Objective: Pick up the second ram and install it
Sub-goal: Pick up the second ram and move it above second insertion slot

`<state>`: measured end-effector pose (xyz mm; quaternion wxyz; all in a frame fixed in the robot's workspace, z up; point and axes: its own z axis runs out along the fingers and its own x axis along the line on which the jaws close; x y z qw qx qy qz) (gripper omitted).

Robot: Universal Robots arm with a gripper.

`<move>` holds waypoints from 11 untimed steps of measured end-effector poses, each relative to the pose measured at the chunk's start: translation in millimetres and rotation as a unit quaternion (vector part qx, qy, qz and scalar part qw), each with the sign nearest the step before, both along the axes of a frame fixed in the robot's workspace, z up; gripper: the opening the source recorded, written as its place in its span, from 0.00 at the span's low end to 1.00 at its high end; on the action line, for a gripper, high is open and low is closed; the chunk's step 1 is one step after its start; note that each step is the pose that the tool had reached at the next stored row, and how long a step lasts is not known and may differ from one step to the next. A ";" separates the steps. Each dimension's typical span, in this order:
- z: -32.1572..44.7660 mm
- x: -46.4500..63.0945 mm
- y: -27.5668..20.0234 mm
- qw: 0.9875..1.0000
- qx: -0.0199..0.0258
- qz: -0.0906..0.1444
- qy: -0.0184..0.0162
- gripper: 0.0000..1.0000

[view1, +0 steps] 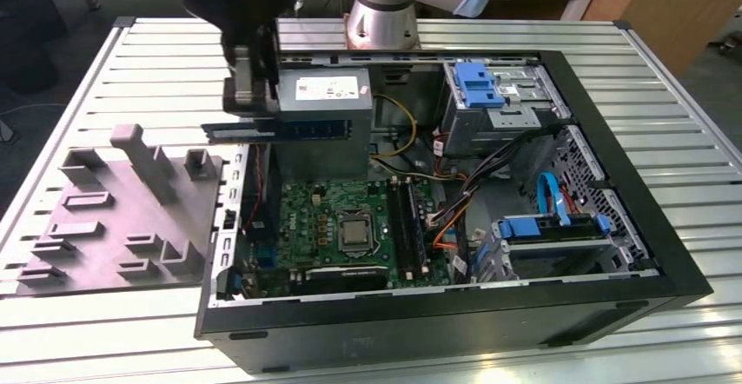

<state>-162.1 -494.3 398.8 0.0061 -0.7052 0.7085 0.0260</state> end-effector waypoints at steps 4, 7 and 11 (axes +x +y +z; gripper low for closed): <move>0.0 12.3 0.0 1.000 0.000 0.000 0.000 0.11; 0.0 24.1 0.0 1.000 0.000 0.000 0.000 0.11; -0.1 42.4 0.0 1.000 0.000 0.000 0.000 0.11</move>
